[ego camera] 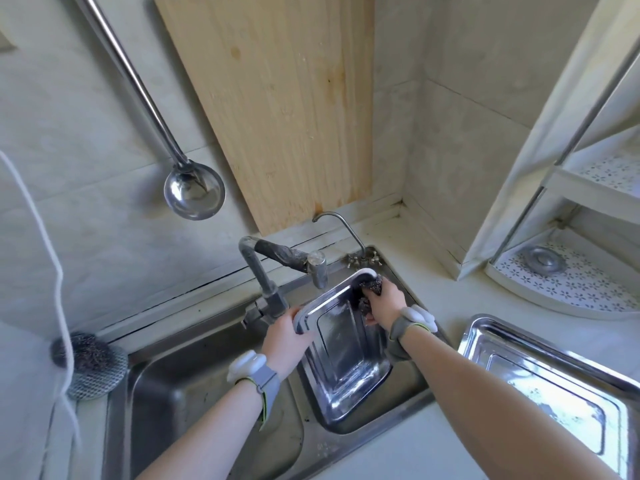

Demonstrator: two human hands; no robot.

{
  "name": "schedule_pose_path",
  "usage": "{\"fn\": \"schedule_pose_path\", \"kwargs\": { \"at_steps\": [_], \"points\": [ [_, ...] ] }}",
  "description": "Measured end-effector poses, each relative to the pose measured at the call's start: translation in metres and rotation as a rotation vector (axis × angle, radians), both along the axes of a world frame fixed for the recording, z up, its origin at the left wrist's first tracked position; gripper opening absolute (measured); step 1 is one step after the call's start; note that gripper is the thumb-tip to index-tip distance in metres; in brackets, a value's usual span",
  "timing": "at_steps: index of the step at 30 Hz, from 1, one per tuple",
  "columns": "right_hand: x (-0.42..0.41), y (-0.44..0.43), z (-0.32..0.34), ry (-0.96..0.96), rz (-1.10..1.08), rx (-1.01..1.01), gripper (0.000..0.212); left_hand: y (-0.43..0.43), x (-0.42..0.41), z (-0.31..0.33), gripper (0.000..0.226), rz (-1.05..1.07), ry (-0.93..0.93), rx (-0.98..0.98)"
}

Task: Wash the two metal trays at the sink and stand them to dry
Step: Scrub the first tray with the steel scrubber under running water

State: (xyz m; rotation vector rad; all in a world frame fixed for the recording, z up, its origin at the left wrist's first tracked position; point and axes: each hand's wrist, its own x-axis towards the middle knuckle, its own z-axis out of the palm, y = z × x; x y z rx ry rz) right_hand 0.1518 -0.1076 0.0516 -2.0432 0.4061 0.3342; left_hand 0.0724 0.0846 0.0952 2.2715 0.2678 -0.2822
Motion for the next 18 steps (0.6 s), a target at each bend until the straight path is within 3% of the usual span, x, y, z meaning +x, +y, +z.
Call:
{"fn": "schedule_pose_path", "kwargs": {
  "at_steps": [3, 7, 8, 12, 18],
  "points": [
    [-0.002, 0.021, 0.018, -0.124, 0.3, -0.29, 0.022, -0.007, 0.014, 0.002, 0.031, -0.048, 0.034, 0.098],
    [-0.016, 0.057, 0.028, -0.386, 0.465, -0.25, 0.02, -0.022, 0.014, 0.003, 0.022, 0.045, -0.038, 0.239],
    [-0.016, 0.05, 0.025, -0.357, 0.469, -0.274, 0.024, -0.021, 0.012, 0.003, 0.022, 0.069, -0.05, 0.245],
    [-0.009, -0.007, -0.004, 0.113, 0.263, -0.546, 0.038, -0.008, 0.008, 0.002, 0.018, 0.122, -0.064, 0.224],
    [-0.012, 0.07, 0.016, -0.333, 0.548, -0.247, 0.041, -0.013, 0.009, -0.003, 0.012, 0.146, -0.02, 0.19]
  ]
}}
